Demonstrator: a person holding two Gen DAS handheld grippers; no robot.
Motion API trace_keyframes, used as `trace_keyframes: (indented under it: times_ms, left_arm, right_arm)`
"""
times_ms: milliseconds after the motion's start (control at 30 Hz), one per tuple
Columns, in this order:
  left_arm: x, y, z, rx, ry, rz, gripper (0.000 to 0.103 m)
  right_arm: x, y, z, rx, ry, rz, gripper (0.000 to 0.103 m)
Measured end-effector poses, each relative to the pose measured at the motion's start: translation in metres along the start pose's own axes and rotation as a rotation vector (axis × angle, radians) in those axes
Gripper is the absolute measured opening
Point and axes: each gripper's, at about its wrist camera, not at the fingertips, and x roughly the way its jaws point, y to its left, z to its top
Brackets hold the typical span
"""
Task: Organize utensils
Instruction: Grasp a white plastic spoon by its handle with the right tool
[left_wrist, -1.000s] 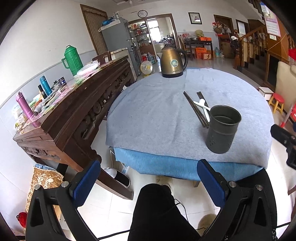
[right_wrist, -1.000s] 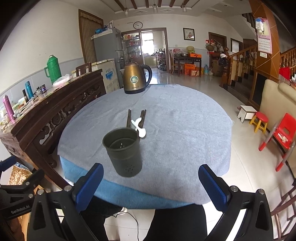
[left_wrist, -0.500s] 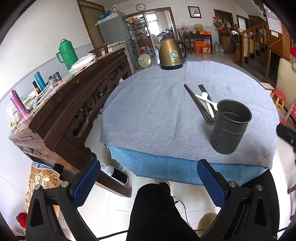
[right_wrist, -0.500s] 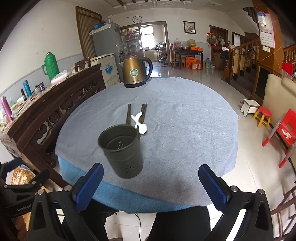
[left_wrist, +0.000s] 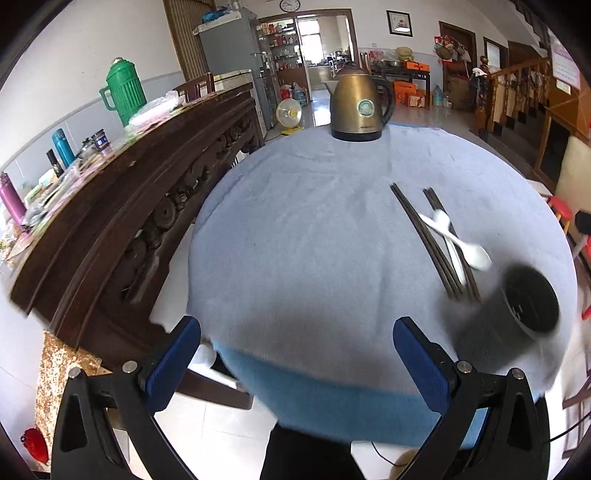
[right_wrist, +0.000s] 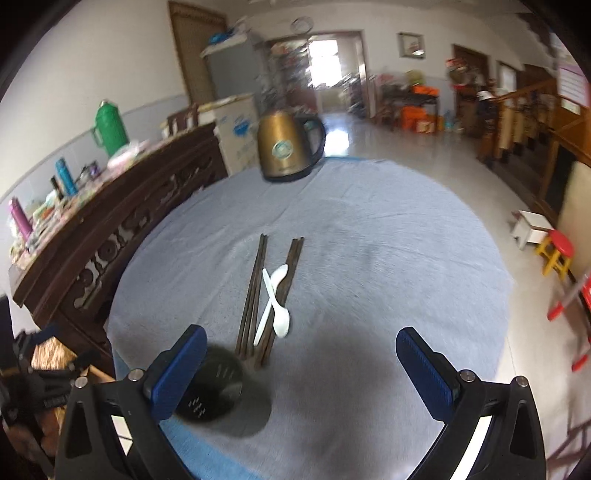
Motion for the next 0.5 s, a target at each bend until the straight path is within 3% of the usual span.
trace_keyframes:
  times_ms: [133,200,233,300,367,433,500]
  left_arm:
    - [0.032,-0.001,0.023,-0.013,0.049,-0.047,0.103]
    - [0.048,-0.005,0.03,-0.015,0.079,-0.069,0.1]
    - [0.053,-0.006,0.032,-0.016,0.091,-0.078,0.093]
    - [0.067,-0.009,0.035,-0.015,0.128,-0.111,0.079]
    - [0.082,-0.012,0.037,-0.013,0.169,-0.137,0.063]
    - [0.095,-0.017,0.039,-0.007,0.203,-0.156,0.055]
    - [0.105,-0.022,0.043,0.005,0.224,-0.17,0.053]
  right_arm:
    - [0.061,-0.006,0.024,-0.007,0.099,0.105,0.095]
    - [0.093,-0.007,0.031,-0.006,0.162,0.16,0.081]
    - [0.112,-0.006,0.033,-0.008,0.199,0.186,0.077]
    - [0.147,-0.005,0.033,-0.001,0.269,0.226,0.06]
    - [0.181,-0.005,0.031,0.02,0.336,0.264,0.052]
    - [0.205,-0.003,0.027,0.022,0.38,0.283,0.051]
    - [0.22,0.004,0.02,-0.001,0.415,0.296,0.048]
